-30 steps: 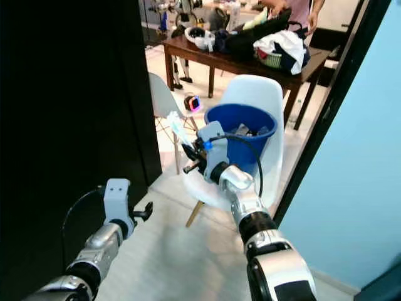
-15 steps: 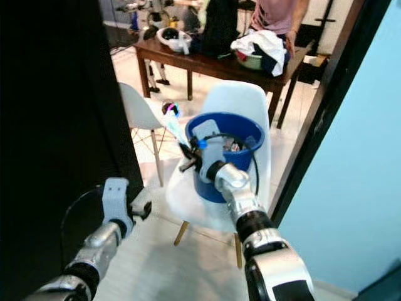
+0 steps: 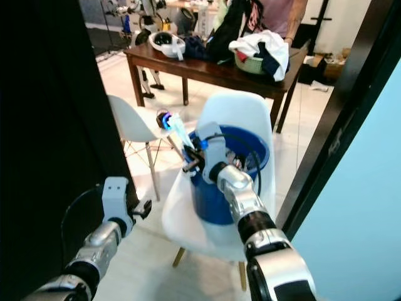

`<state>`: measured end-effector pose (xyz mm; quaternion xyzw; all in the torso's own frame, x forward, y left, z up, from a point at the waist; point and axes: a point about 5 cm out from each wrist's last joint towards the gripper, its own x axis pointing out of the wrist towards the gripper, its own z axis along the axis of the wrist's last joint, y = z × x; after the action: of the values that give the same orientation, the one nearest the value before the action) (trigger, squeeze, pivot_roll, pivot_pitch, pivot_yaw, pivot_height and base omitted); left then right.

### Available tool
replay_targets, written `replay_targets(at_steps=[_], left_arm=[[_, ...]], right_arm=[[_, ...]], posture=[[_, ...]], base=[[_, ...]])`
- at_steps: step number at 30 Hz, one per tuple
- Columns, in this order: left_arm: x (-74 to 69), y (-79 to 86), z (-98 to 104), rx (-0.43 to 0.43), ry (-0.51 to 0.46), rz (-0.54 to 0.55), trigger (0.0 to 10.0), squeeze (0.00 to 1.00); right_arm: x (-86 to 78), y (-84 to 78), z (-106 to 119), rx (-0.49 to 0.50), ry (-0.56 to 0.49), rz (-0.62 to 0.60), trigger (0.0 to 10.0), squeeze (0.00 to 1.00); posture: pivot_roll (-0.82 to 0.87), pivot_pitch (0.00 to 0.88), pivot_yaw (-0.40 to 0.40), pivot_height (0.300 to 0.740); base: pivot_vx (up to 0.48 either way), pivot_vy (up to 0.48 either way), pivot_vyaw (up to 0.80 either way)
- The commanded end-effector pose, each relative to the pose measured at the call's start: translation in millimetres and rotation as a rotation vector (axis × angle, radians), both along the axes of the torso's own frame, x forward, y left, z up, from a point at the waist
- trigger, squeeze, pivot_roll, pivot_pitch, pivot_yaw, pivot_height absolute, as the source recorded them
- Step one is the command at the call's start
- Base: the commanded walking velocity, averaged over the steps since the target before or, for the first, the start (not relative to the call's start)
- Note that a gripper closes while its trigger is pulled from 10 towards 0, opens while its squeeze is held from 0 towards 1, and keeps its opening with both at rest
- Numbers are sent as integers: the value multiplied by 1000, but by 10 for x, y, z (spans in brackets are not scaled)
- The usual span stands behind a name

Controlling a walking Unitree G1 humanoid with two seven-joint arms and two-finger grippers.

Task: Clean up the room

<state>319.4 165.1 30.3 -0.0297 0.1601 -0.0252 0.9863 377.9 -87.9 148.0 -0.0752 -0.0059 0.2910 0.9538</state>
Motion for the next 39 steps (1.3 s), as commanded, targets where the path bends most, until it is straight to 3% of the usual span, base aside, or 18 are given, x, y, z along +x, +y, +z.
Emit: replay_targets(at_steps=[1, 5, 8, 13, 17, 20, 29, 30, 39], left_arm=[[-11, 2, -19, -1, 13, 3, 10000, 0], [-7, 5, -14, -1, 11, 6, 10000, 0], [-9, 23, -12, 3, 10, 10, 10000, 0], [-9, 25, -12, 3, 9, 11, 10000, 0], [0, 25, -3, -14, 6, 31, 10000, 0], [1, 27, 2, -13, 1, 32, 10000, 0], [-2, 38, 5, -14, -3, 40, 10000, 0], [-2, 39, 6, -14, -5, 42, 10000, 0], [-2, 33, 12, -16, -12, 43, 10000, 0]], right_arm=[[35, -28, -16, -55, 18, -50, 10000, 0], [61, -104, -47, -109, 27, -110, 10000, 0], [96, -264, -82, -145, 59, -206, 10000, 0], [95, -314, -127, -188, 78, -236, 10000, 0], [81, -442, -274, -318, 137, -342, 10000, 0], [77, -522, -313, -351, 153, -393, 10000, 0], [43, -555, -398, -298, 204, -400, 10000, 0], [39, -560, -411, -309, 205, -405, 10000, 1000], [59, -608, -381, -334, 183, -469, 10000, 1000]], posture=[[93, 0, -31, 740], [95, 0, -32, 740], [94, 0, -31, 740], [91, 0, -31, 740], [91, 0, -34, 740], [92, 0, -35, 740], [96, 0, -41, 740], [96, 0, -43, 740], [98, 0, -45, 740]], base=[[345, 0, 0], [345, 0, 0], [341, 0, 0], [338, 0, 0], [70, 0, 0], [0, 0, 0], [0, 0, 0], [0, 0, 0], [0, 0, 0]])
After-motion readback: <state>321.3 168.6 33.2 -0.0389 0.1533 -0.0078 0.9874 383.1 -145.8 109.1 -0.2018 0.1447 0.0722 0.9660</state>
